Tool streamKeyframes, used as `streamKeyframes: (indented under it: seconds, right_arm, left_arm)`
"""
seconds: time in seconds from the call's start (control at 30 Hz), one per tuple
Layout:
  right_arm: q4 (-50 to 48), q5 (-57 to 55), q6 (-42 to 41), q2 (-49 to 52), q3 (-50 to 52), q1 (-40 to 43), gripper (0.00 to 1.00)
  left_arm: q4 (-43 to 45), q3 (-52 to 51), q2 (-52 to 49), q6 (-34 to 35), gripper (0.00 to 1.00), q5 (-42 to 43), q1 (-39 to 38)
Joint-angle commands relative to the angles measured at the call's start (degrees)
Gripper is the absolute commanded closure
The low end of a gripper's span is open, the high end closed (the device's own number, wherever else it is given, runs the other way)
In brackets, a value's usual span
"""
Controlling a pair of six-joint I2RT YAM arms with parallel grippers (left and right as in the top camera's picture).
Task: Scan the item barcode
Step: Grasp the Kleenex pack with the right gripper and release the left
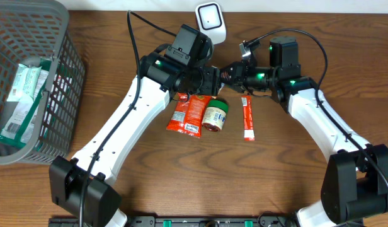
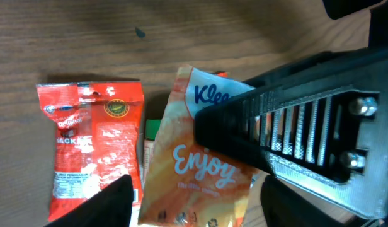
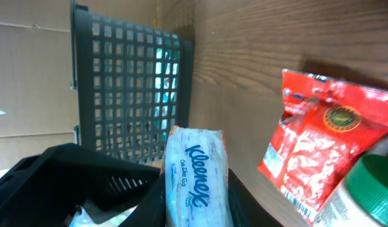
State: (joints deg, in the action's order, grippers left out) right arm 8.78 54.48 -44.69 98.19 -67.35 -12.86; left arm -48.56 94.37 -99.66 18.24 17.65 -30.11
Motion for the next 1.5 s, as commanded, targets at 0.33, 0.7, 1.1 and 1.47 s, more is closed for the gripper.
streamKeyframes:
  seconds: [0.33,0.7,1.1,1.47]
  right_arm:
    - [20.02,-14.84,17.07,-0.81,-4.81,1.60,0.85]
    - [62.27,-48.54,30.88,-0.81,-28.00,0.44,0.89]
    - [64.50,-51.63,36.61,7.72,-27.52,-1.07,0.84]
    - [63.82,-57.27,39.45,18.01,-27.52,-1.05,0.81]
  left_arm:
    - [-2.82,-0.31,-0.44,-2.10,0.27,-10.43,3.15]
    - [-6.23,-0.31,-0.44,-2.10,0.27,-12.61,14.16]
    - [-8.20,-0.31,-0.44,-2.08,0.12,-12.59,19.32]
    - [-8.20,-0.31,-0.44,-2.08,0.11,-12.59,19.32]
